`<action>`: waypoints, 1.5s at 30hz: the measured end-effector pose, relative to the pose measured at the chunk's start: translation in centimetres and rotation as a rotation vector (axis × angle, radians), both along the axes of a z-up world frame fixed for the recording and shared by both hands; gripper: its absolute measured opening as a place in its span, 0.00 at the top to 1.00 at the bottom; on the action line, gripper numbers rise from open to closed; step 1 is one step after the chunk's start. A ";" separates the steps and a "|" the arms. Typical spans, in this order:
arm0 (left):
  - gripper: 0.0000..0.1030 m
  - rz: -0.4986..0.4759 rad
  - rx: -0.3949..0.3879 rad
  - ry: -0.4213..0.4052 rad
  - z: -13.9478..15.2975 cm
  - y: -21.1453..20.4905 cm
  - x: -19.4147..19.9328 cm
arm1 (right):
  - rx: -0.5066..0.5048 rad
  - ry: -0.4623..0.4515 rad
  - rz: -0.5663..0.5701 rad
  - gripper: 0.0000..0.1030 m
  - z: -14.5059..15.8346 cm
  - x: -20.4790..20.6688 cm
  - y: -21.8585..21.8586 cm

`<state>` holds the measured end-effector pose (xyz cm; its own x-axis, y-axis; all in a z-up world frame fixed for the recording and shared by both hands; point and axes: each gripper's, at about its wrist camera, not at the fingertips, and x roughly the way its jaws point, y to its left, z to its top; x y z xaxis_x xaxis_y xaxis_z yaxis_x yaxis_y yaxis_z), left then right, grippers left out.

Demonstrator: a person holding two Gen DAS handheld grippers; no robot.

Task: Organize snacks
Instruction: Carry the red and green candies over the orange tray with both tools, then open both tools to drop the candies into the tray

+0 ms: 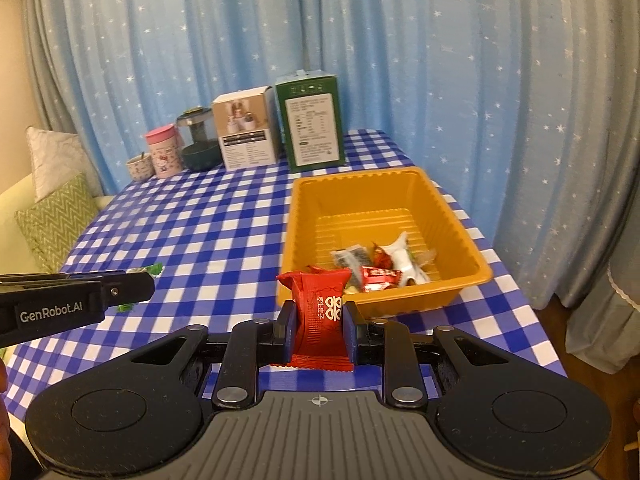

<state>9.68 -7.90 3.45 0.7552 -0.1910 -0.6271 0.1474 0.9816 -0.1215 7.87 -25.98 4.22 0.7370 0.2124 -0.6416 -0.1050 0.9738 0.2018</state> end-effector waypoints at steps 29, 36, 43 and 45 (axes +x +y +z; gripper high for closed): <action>0.81 -0.109 -0.002 0.008 -1.1 -5.4 4.5 | -0.008 -0.007 -0.095 0.76 0.1 2.7 -5.3; 0.81 -0.136 0.011 0.009 -1.4 -6.8 6.5 | -0.012 -0.012 -0.099 0.76 0.0 4.4 -6.3; 0.81 -0.154 0.020 0.013 -2.1 -7.6 9.2 | -0.023 -0.018 -0.088 0.76 -0.3 7.2 -7.1; 0.81 -0.156 0.022 0.014 -2.4 -7.8 10.2 | -0.024 -0.018 -0.090 0.76 -0.6 8.0 -7.4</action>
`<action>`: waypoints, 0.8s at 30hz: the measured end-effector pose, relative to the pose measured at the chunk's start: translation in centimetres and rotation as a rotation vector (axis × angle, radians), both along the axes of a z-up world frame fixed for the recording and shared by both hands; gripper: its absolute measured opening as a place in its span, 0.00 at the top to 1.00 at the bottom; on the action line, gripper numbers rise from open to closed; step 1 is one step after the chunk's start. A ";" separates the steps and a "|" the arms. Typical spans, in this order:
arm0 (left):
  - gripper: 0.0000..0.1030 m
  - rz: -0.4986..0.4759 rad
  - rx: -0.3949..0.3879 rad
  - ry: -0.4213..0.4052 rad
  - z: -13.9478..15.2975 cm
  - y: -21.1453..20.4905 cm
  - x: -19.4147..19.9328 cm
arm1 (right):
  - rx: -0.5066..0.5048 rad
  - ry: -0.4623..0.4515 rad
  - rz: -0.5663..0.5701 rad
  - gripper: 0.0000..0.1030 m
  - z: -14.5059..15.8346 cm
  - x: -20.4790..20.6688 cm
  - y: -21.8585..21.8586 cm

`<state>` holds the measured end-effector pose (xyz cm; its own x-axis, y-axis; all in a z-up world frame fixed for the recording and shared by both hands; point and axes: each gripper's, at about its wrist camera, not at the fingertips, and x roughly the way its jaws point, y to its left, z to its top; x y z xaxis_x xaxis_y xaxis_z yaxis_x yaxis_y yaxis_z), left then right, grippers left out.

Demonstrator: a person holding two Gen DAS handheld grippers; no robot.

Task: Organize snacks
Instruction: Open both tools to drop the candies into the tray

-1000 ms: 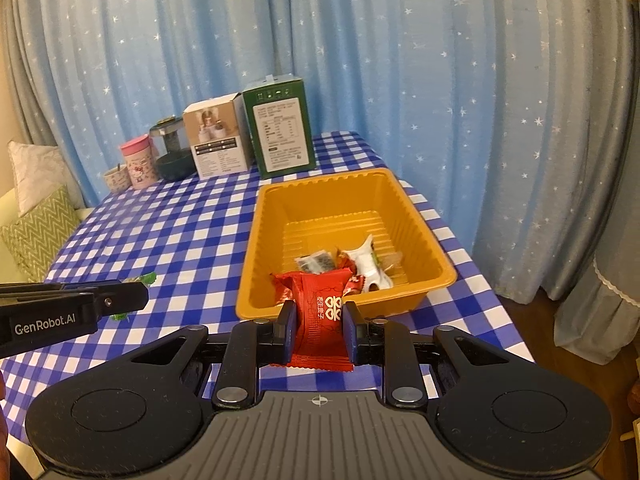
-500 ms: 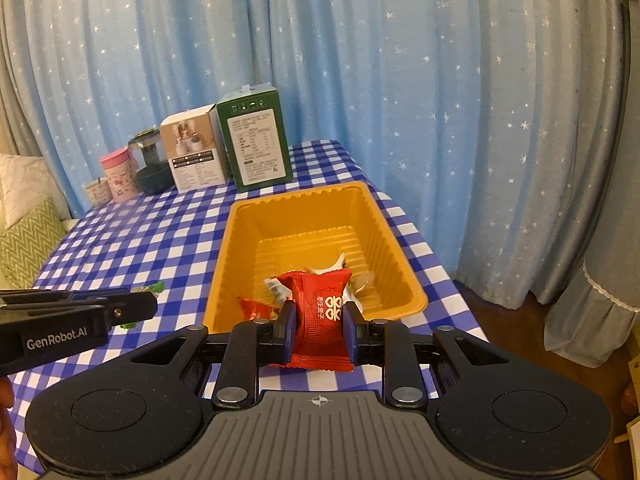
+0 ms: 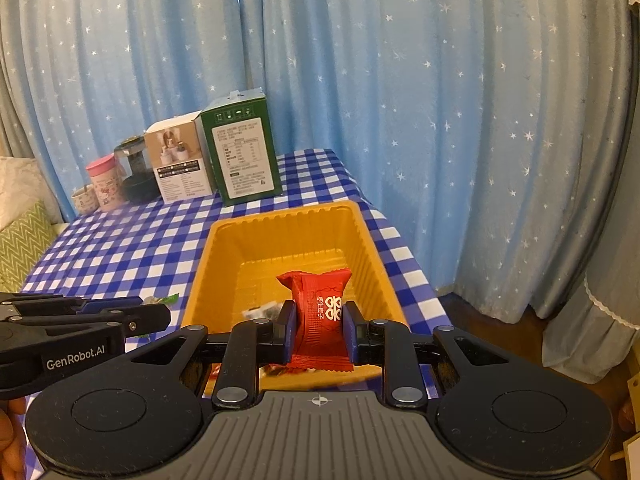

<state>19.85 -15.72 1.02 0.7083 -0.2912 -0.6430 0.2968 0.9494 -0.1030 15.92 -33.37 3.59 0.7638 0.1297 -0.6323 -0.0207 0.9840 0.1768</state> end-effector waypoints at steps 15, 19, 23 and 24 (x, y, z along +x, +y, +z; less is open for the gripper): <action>0.81 -0.024 0.036 0.014 -2.8 -1.3 8.6 | 0.000 0.032 0.040 0.76 -3.1 7.6 -1.1; 0.81 -0.029 0.040 0.023 -3.6 -1.7 10.4 | 0.004 0.043 0.044 0.76 -4.1 9.3 -1.2; 0.81 -0.035 0.047 0.026 -4.3 -1.9 11.7 | 0.002 0.048 0.047 0.76 -4.8 10.5 -1.1; 0.81 -0.037 0.045 0.025 -4.4 -2.0 12.0 | 0.002 0.050 0.047 0.76 -5.0 10.7 -1.1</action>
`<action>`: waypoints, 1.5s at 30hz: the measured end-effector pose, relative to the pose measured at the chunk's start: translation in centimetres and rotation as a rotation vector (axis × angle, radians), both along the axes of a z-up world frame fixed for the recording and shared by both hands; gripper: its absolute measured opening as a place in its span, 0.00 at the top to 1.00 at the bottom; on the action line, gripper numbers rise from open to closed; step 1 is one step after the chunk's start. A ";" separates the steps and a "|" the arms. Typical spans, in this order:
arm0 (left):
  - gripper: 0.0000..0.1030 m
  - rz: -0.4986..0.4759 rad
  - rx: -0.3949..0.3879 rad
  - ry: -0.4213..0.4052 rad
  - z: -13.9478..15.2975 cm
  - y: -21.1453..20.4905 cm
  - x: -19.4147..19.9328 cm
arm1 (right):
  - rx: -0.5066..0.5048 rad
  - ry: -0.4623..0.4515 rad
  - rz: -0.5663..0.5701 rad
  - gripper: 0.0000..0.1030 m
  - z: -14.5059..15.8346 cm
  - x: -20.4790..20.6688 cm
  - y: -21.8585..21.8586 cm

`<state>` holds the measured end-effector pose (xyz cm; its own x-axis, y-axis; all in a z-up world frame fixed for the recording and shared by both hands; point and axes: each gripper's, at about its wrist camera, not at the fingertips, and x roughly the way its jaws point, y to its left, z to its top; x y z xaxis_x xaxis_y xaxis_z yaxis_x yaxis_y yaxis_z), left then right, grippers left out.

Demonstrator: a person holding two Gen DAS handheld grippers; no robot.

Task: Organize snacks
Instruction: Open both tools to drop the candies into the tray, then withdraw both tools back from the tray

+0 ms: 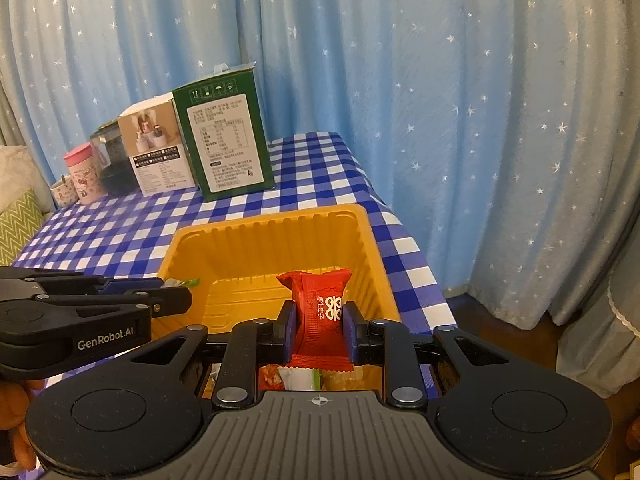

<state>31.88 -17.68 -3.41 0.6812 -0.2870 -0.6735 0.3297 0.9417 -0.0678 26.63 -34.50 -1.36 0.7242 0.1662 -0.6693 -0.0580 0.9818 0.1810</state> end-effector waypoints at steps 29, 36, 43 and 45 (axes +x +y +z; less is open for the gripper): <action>0.18 0.153 0.008 -0.046 0.0 6.3 -3.7 | 0.147 -0.018 0.011 0.58 0.1 1.6 0.3; 0.06 0.198 -0.021 -0.024 0.2 7.4 -6.3 | 0.097 -0.013 -0.007 0.49 1.3 -0.7 0.2; 0.00 0.211 -0.011 -0.014 1.5 7.4 -9.9 | 0.067 0.019 -0.013 0.46 2.3 -4.5 0.6; 0.00 0.215 -0.009 -0.021 2.1 7.4 -11.1 | 0.062 0.026 -0.018 0.44 2.7 -5.7 0.6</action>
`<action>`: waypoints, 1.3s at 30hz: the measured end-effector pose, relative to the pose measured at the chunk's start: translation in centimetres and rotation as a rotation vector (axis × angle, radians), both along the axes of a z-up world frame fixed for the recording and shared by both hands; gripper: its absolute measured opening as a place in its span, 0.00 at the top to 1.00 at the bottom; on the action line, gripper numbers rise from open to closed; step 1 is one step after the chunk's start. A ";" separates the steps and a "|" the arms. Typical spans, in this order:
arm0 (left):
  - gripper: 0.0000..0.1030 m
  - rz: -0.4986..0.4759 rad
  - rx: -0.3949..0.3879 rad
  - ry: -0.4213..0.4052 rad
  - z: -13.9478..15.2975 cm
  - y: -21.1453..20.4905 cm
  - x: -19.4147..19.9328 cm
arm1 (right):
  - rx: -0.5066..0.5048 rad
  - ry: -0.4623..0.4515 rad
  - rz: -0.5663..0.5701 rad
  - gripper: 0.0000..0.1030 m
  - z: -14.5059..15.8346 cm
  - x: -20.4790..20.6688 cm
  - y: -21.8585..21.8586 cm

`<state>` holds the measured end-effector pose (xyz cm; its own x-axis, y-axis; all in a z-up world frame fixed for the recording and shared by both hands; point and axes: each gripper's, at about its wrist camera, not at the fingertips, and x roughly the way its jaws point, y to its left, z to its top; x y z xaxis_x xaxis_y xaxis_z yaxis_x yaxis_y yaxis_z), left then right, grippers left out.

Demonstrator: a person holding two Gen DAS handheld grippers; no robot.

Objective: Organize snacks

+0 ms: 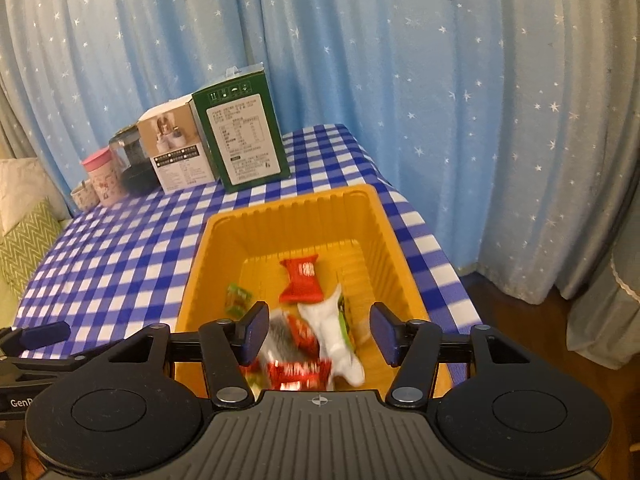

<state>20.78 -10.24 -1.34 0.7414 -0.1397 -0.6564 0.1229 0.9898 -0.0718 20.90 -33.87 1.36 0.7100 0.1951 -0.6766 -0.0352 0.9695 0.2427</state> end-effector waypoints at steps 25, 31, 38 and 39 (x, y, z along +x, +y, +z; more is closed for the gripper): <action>0.00 0.024 0.008 -0.030 6.7 0.8 -12.7 | -0.042 0.024 0.011 0.18 5.7 -14.3 3.6; 0.00 0.044 0.000 -0.020 7.1 1.2 -14.8 | -0.051 0.013 0.009 0.18 6.6 -16.4 4.2; 0.00 0.053 0.005 -0.009 7.3 0.6 -17.1 | -0.050 0.011 0.008 0.18 7.4 -18.2 4.0; 0.00 0.058 -0.001 -0.004 7.3 0.6 -17.3 | -0.050 0.010 0.007 0.18 7.5 -18.5 4.0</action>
